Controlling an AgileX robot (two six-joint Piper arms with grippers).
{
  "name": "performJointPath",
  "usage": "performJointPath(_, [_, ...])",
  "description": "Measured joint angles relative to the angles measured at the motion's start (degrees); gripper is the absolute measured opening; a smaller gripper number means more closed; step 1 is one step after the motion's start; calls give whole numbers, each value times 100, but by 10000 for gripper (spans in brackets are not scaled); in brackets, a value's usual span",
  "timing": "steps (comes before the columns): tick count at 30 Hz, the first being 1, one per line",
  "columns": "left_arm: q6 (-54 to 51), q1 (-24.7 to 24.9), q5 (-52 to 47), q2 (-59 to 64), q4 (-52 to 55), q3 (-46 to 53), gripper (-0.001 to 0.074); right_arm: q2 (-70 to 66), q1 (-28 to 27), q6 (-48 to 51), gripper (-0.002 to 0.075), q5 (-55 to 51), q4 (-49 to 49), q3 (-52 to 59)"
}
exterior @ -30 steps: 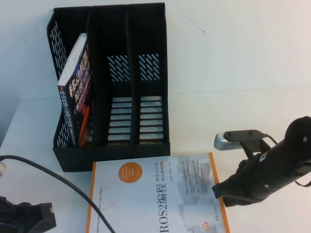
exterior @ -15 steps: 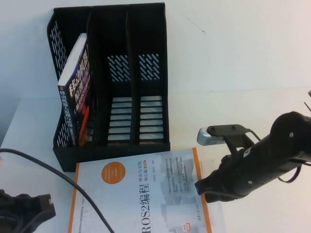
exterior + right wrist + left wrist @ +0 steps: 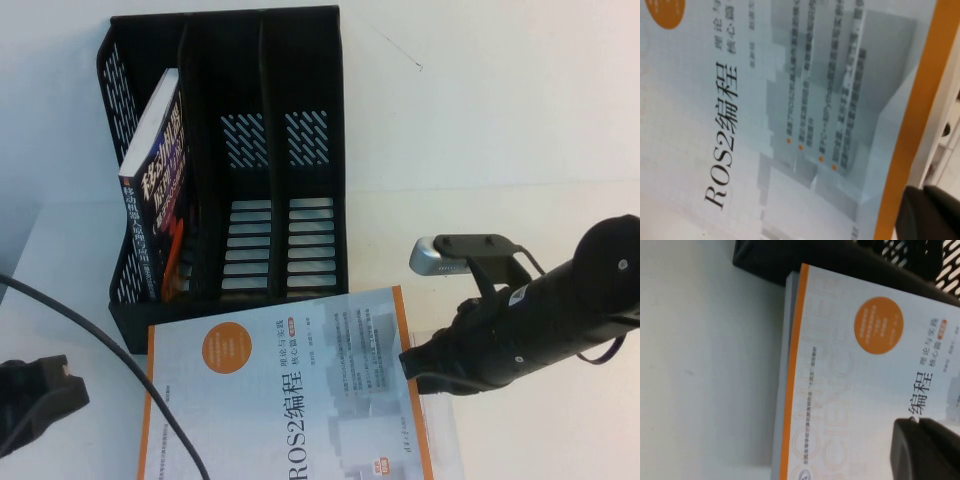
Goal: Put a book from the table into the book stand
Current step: Push book with right arm
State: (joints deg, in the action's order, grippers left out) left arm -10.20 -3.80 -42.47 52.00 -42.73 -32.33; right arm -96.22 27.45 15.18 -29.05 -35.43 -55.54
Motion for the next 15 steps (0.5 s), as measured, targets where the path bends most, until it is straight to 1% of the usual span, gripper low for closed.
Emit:
performJointPath(3, [-594,-448,-459,0,-459,-39,-3,46,0,0,8,-14,47,-9])
performJointPath(6, [-1026,-700,-806,44,-942,-49,-3,-110,0,0,8,-69,97,-9])
performJointPath(10, [-1325,-747,-971,257,-1304,-49,-3,-345,0,0,8,-69,163,-9])
performJointPath(15, [-1561,-756,-1084,670,-1338,-49,-3,-406,0,0,8,-153,260,-9])
